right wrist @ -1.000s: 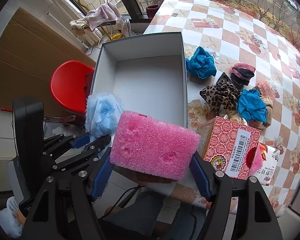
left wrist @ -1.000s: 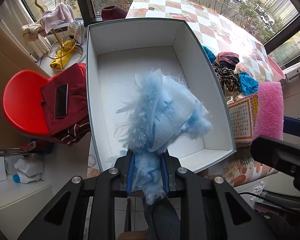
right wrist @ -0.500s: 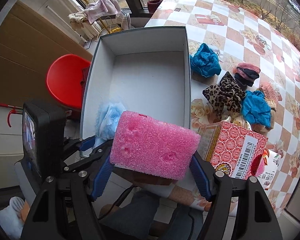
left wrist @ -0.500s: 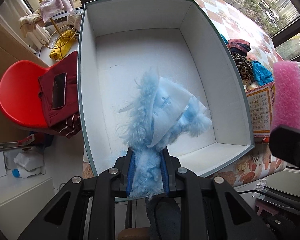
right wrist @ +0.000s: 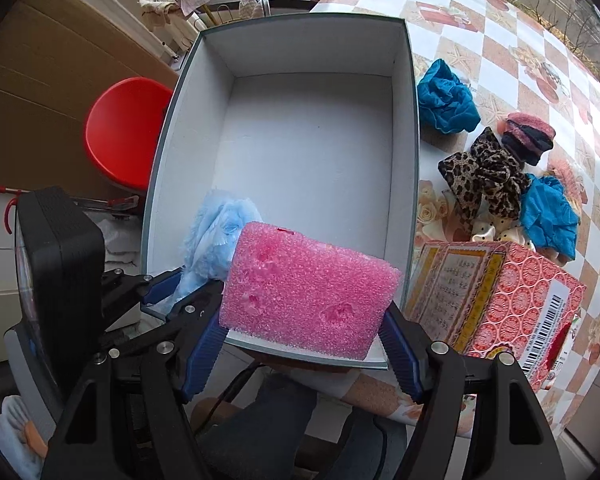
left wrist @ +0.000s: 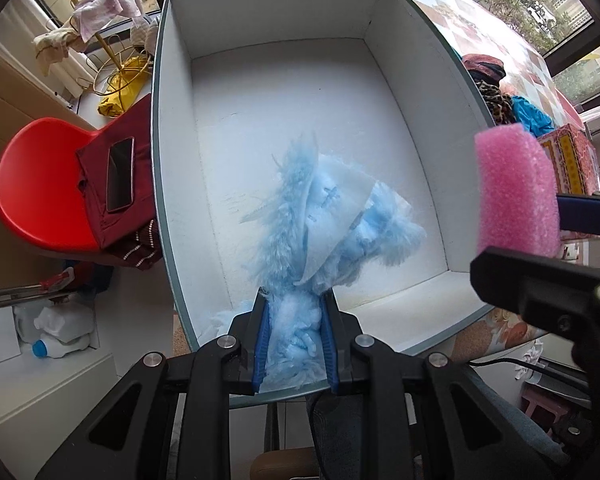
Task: Organize soft objects
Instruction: 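Carry the fluffy cloth and pink sponge over the white box with both tools, then open both tools to drop the fluffy cloth and sponge into the box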
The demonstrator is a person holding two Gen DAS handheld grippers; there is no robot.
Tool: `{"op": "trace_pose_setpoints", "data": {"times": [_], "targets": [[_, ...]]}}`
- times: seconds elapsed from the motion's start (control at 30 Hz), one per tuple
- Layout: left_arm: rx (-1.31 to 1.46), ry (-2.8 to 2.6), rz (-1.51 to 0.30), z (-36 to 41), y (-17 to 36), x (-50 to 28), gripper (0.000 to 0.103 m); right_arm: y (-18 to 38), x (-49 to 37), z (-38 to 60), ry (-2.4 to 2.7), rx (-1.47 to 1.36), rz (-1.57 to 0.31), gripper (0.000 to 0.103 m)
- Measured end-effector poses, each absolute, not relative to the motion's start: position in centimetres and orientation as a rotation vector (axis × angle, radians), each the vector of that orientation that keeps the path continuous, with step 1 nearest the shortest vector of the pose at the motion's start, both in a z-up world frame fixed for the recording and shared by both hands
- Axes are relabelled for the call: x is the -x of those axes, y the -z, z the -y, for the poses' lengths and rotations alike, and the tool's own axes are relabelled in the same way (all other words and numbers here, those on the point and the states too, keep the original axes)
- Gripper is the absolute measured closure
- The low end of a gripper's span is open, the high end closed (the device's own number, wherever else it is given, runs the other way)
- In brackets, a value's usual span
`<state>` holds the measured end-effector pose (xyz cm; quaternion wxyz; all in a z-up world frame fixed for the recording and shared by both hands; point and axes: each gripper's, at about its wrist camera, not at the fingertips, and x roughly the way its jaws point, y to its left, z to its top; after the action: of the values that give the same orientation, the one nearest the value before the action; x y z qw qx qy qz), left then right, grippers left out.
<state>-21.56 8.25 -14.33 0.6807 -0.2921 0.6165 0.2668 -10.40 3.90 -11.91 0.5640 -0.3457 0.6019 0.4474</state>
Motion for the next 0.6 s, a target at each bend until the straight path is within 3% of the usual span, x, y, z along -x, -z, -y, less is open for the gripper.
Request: {"op": "trace_pose_setpoints", "data": {"times": [0.5, 0.6], "targets": [[0.621, -0.579, -1.379, -7.9, 13.9, 22.0, 0.078, 13.6, 11.7, -3.4, -1.075, 0.848, -1.472, 0.029], [0.614, -0.576, -1.341, -7.8, 13.1, 22.3, 0.060, 13.8, 11.8, -3.6, -1.090, 0.846, -1.470, 0.028]]}}
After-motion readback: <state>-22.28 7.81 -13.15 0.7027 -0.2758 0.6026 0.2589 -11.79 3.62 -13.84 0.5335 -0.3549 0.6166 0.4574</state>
